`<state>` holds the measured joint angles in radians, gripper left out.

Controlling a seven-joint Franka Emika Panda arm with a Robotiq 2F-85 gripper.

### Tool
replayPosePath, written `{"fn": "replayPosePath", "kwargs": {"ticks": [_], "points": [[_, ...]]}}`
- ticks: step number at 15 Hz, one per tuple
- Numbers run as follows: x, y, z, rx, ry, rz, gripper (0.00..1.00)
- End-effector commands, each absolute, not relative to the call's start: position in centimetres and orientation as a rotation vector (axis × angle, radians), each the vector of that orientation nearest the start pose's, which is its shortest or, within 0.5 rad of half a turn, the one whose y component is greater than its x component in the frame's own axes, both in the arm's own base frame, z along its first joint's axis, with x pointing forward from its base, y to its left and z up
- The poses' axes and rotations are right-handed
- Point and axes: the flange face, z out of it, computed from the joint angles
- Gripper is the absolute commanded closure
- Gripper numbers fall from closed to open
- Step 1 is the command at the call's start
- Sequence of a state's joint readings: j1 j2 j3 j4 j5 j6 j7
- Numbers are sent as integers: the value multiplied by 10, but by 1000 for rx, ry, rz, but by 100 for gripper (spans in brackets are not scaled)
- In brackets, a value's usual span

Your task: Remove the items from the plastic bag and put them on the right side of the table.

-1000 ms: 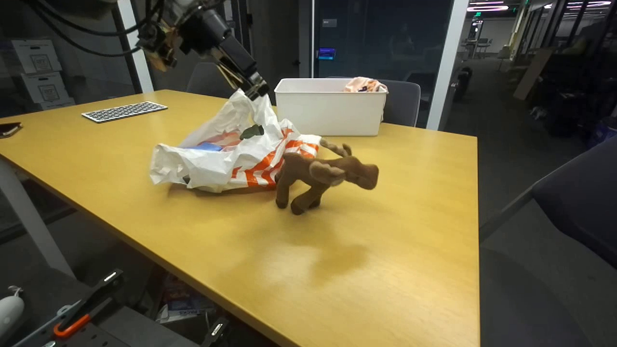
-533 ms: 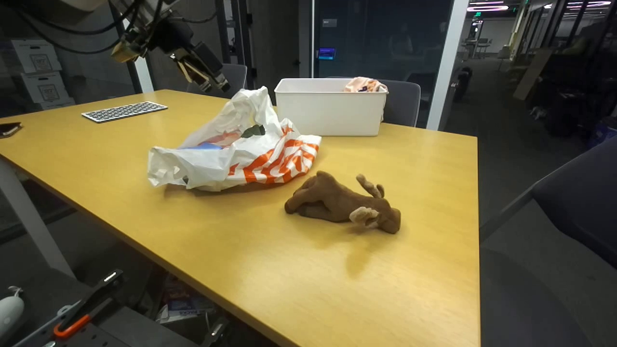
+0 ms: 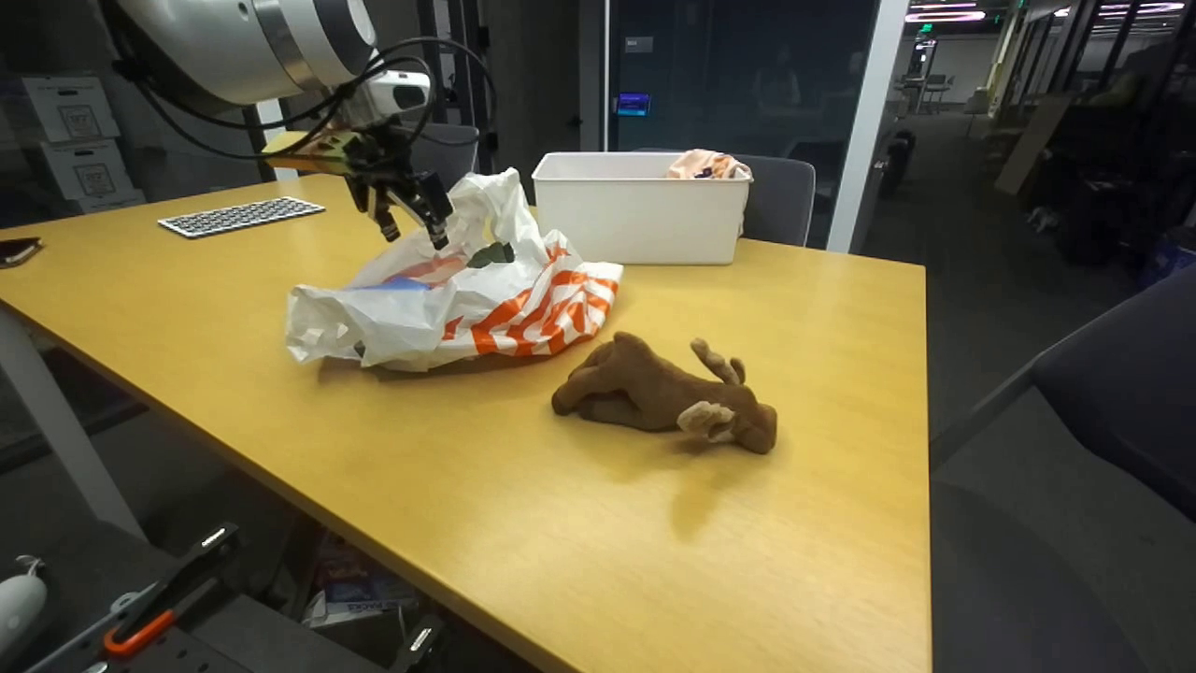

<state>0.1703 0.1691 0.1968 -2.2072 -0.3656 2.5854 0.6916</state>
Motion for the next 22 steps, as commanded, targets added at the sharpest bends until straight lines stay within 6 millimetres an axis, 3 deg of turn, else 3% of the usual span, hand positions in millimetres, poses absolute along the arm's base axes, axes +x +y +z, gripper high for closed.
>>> {"fn": "replayPosePath", "kwargs": {"ticks": [1,6,13,14,15,20,22], "points": [[555,194,316,-3242,31,-389,0],[572,163,289,-3314,85,-281,0],[592,149,260,-3377,128,-264,0],[593,150,258,-3382,126,-259,25],[593,150,258,-3387,123,-260,26],[593,148,258,-3389,132,-267,66],[592,146,258,-3384,148,-264,77]]}}
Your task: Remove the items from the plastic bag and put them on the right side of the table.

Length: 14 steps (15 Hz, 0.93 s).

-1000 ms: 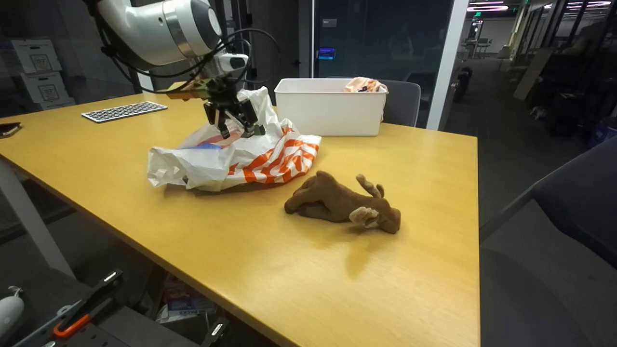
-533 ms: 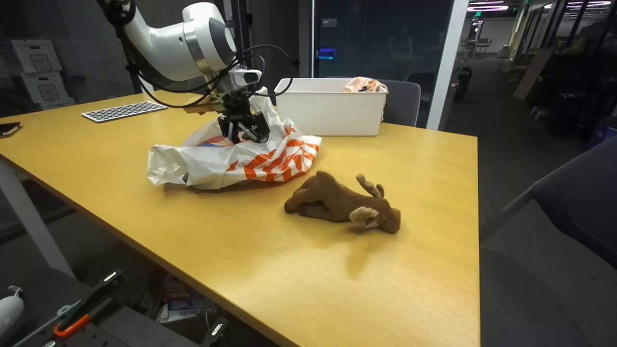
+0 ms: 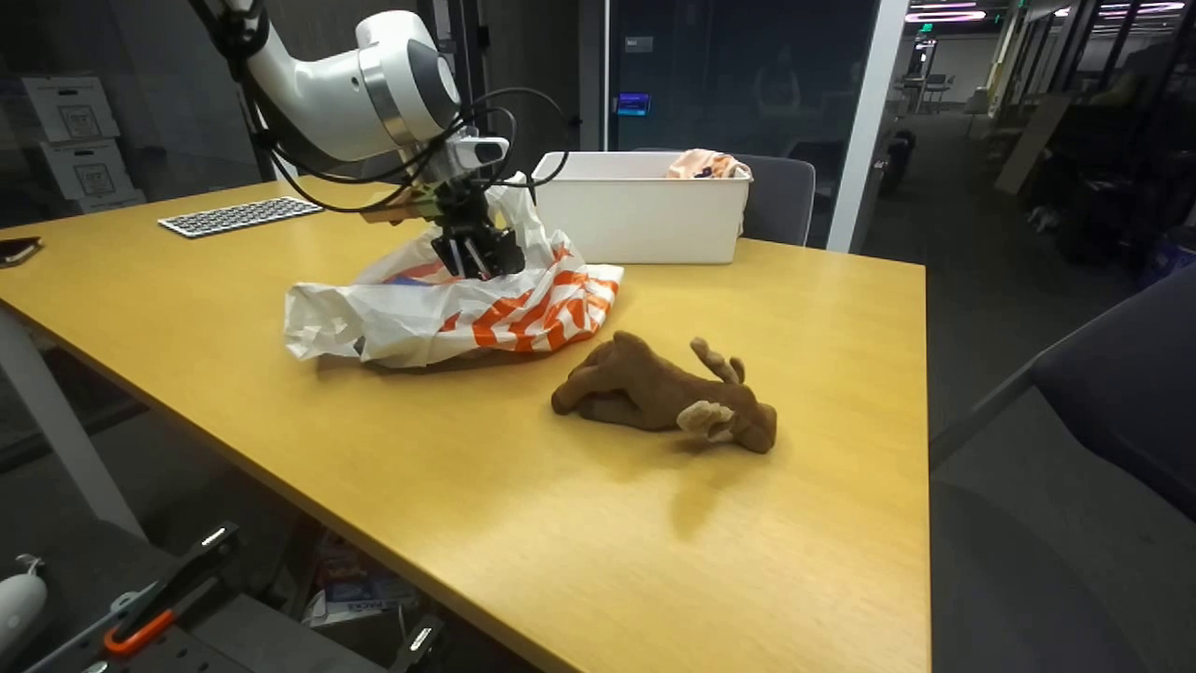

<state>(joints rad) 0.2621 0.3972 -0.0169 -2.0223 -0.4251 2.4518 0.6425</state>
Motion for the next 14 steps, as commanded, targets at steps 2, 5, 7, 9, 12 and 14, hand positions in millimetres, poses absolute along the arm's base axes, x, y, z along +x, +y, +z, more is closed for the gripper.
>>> {"fn": "replayPosePath", "kwargs": {"ticks": [2,5,7,9,12,14], "points": [[591,143,259,-3379,170,-260,90],[584,142,270,-3347,162,-245,93],[573,144,292,-3273,133,-251,90],[558,143,322,-3172,74,-264,89],[533,138,371,-3035,3,-334,88],[514,135,406,-2954,-28,-405,89]]}}
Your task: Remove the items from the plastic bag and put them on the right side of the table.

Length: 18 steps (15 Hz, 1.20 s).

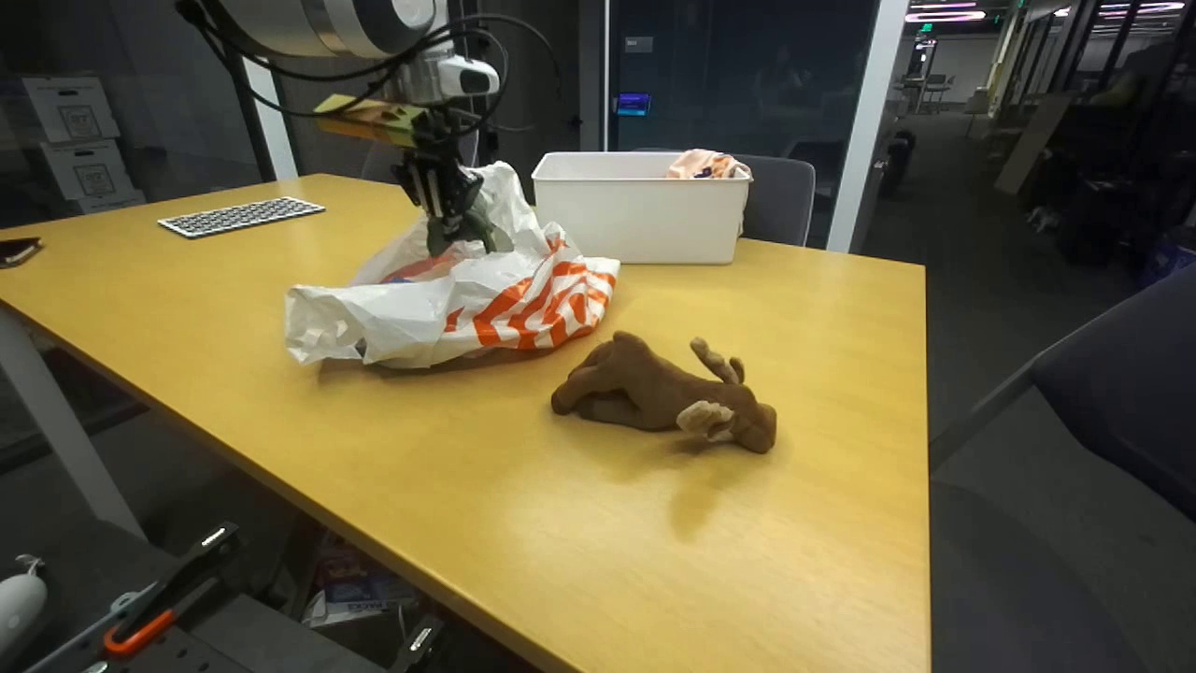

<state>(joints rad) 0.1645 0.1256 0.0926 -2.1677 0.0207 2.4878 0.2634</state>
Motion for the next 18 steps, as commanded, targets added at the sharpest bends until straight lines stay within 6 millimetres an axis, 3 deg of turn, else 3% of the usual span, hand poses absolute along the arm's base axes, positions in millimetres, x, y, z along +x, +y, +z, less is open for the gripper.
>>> {"fn": "replayPosePath", "kwargs": {"ticks": [1,5,7,9,12,18], "points": [[504,132,424,-2928,-24,-441,90],[458,114,492,-2750,-44,-588,89],[444,95,511,-2785,84,-710,89],[437,78,515,-2840,184,-771,88],[442,45,494,-2937,343,-820,88],[459,12,425,-3146,657,-871,89]]}}
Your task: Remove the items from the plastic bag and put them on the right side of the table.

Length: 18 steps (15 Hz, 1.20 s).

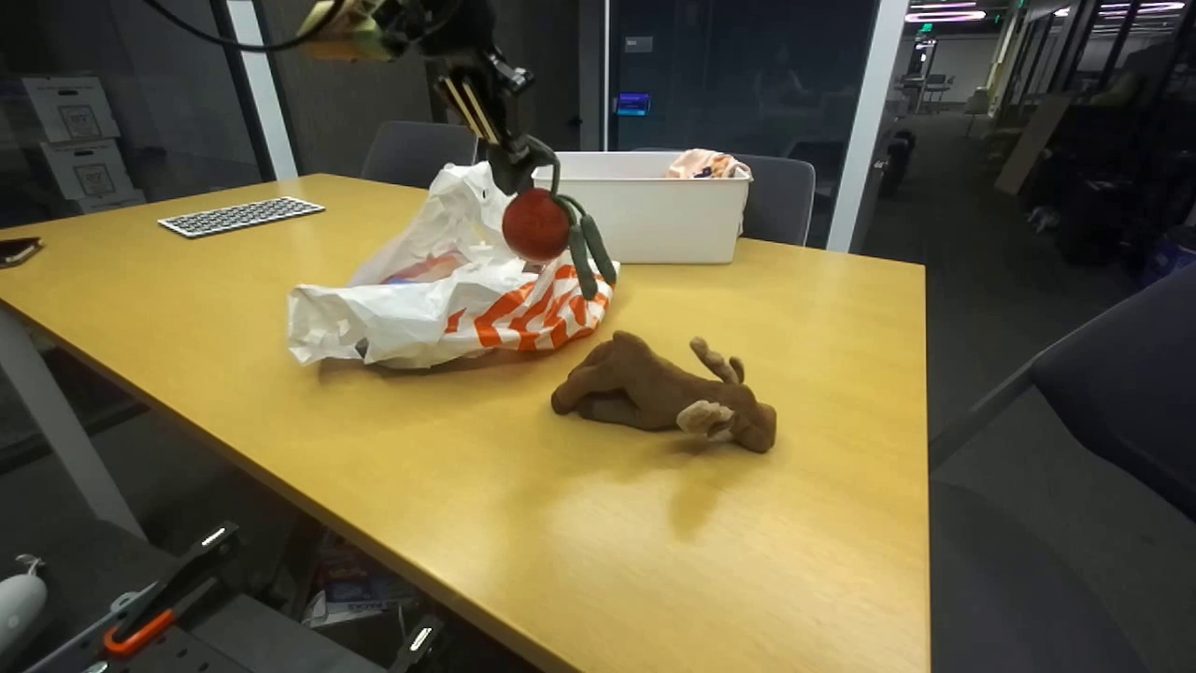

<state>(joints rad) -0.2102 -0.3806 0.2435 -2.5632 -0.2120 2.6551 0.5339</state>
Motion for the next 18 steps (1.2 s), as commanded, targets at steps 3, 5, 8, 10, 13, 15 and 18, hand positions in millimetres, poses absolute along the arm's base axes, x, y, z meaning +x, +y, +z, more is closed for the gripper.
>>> {"fn": "replayPosePath", "kwargs": {"ticks": [3,5,8,10,13,15,18], "points": [[464,-3,405,-3266,851,-876,86],[466,-10,393,-3325,999,-865,61],[473,-6,374,-3371,1039,-736,43],[475,4,382,-3340,983,-720,27],[472,33,403,-3241,754,-729,5],[469,62,411,-3201,600,-697,0],[466,116,402,-3159,372,-596,0]]}}
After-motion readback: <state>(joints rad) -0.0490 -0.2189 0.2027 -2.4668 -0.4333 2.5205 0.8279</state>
